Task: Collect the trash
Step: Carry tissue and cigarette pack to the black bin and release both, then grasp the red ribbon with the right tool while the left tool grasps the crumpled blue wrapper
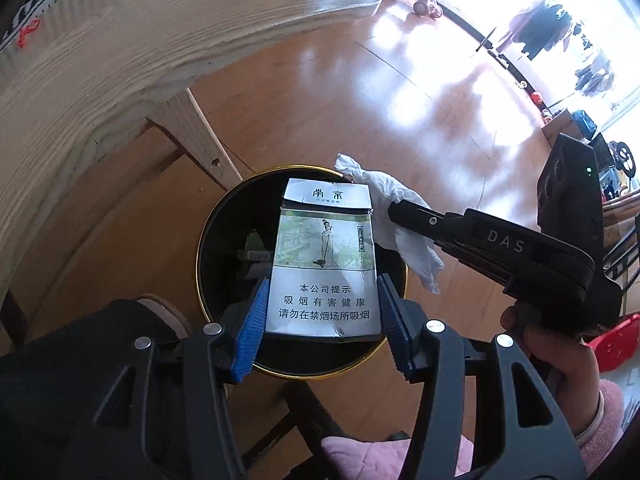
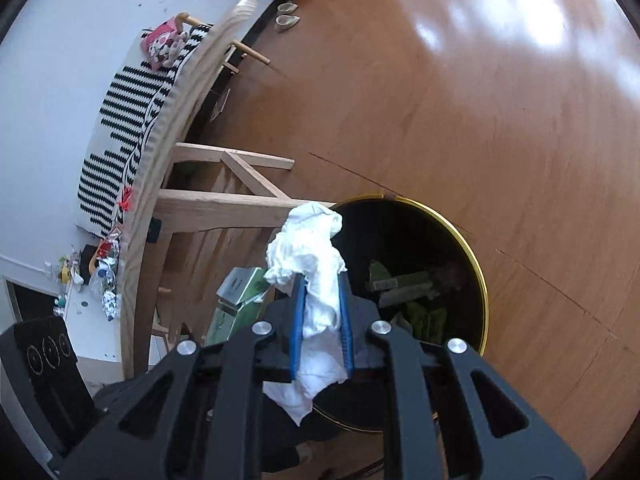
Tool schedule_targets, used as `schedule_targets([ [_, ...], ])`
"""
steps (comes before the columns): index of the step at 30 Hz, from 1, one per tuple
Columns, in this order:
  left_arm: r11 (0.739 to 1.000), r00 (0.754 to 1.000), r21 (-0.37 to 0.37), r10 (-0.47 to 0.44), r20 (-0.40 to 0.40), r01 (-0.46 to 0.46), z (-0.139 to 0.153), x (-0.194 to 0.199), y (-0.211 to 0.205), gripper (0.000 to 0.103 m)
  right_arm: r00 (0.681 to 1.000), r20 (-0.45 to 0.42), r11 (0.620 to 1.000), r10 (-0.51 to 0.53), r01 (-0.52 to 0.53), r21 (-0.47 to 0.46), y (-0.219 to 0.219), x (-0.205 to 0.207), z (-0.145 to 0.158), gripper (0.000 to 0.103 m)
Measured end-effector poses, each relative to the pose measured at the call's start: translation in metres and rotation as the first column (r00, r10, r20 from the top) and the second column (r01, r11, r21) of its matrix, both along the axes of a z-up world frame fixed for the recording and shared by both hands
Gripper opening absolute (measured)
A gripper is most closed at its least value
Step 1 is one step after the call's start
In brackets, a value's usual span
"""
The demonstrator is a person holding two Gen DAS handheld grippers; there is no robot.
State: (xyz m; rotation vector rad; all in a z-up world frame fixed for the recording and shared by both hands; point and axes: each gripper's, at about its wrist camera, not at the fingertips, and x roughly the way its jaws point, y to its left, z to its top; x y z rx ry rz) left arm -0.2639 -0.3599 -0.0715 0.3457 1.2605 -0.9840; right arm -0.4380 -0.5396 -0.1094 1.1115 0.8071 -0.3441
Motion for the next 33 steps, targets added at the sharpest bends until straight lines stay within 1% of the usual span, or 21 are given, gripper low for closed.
schedule_targets([
  [2,1.0,1.0,-0.007,-0.001,-0.013,0.001,0.0,0.001,-0.001,0.053,1.0,-0.007,1.0,-0.008,0.008,0.004,-0.001,0.005,0.001,0.016],
  [4,1.0,1.0,0.005,-0.011,-0.022,0.011,-0.001,0.0,-0.004,0.054,0.999,-0.017,0.999,-0.029,0.03,0.018,-0.001,0.006,0.001,0.017],
  [6,0.999,0.999,0.044,-0.013,-0.04,0.015,-0.008,0.0,-0.007,0.08,0.998,-0.042,0.999,-0.042,0.043,0.026,-0.001,0.01,0.003,0.049],
  [7,0.999,0.999,0.039,0.004,-0.053,-0.001,-0.009,0.001,-0.005,0.097,0.996,-0.061,0.997,-0.06,0.063,0.043,-0.002,0.009,0.002,0.087],
  [8,1.0,0.998,0.024,0.014,-0.058,-0.012,-0.008,0.001,-0.003,0.097,0.995,-0.055,0.995,-0.08,0.083,0.059,-0.003,0.008,0.002,0.097],
  [9,1.0,0.998,0.009,0.022,-0.061,-0.021,-0.007,0.001,0.0,0.097,0.994,-0.038,0.992,-0.101,0.104,0.066,-0.005,0.006,0.004,0.097],
  [11,1.0,0.999,-0.02,0.019,-0.051,-0.02,-0.002,0.0,0.003,0.097,0.992,-0.05,0.992,-0.12,0.122,0.043,-0.008,0.005,0.01,0.097],
  [13,0.998,0.999,-0.052,0.037,0.001,-0.037,0.01,-0.001,0.007,0.097,0.986,-0.072,0.989,-0.147,0.148,0.003,-0.01,0.002,0.017,0.097],
  [15,0.993,0.996,-0.109,0.047,0.078,-0.038,0.033,-0.003,0.013,0.097,0.974,-0.099,0.977,-0.205,0.198,-0.074,-0.011,-0.001,0.027,0.097],
  [16,0.991,0.992,-0.133,0.047,0.118,-0.031,0.047,-0.003,0.017,0.097,0.96,-0.114,0.958,-0.255,0.235,-0.163,-0.009,-0.001,0.039,0.097],
  [18,0.988,0.979,-0.152,0.06,0.197,-0.03,0.071,0.002,0.026,0.097,0.945,-0.127,0.922,-0.3,0.253,-0.293,-0.003,0.003,0.055,0.097],
  [19,0.987,0.969,-0.153,0.073,0.235,-0.037,0.082,0.007,0.033,0.097,0.942,-0.131,0.894,-0.309,0.241,-0.378,0.002,0.009,0.066,0.097],
  [20,0.988,0.956,-0.146,0.091,0.28,-0.052,0.094,0.015,0.044,0.097,0.944,-0.135,0.876,-0.3,0.217,-0.431,0.007,0.014,0.073,0.097],
  [22,0.986,0.939,-0.137,0.134,0.316,-0.094,0.108,0.034,0.066,0.097,0.959,-0.145,0.86,-0.242,0.143,-0.49,0.017,0.03,0.085,0.097],
  [24,0.967,0.919,-0.171,0.233,0.317,-0.186,0.122,0.062,0.102,0.097,0.972,-0.177,0.86,-0.155,0.045,-0.509,0.028,0.05,0.094,0.097],
  [25,0.953,0.902,-0.191,0.288,0.321,-0.236,0.127,0.076,0.12,0.097,0.975,-0.186,0.861,-0.118,0.007,-0.509,0.033,0.059,0.096,0.097],
  [26,0.924,0.861,-0.2,0.378,0.34,-0.327,0.131,0.096,0.148,0.097,0.979,-0.189,0.862,-0.074,-0.032,-0.506,0.037,0.072,0.1,0.097],
  [28,0.878,0.8,-0.195,0.478,0.362,-0.437,0.129,0.122,0.182,0.097,0.984,-0.173,0.858,-0.035,-0.059,-0.51,0.047,0.086,0.109,0.097],
  [29,0.846,0.764,-0.193,0.532,0.365,-0.497,0.126,0.14,0.205,0.097,0.988,-0.156,0.852,-0.016,-0.068,-0.52,0.055,0.095,0.117,0.097],
  [31,0.797,0.722,-0.191,0.601,0.343,-0.572,0.116,0.171,0.243,0.097,0.991,-0.126,0.844,0.032,-0.094,-0.527,0.067,0.114,0.13,0.097],
  [33,0.763,0.693,-0.171,0.64,0.331,-0.623,0.104,0.192,0.267,0.097,0.991,-0.099,0.837,0.095,-0.133,-0.531,0.081,0.145,0.143,0.097],
])
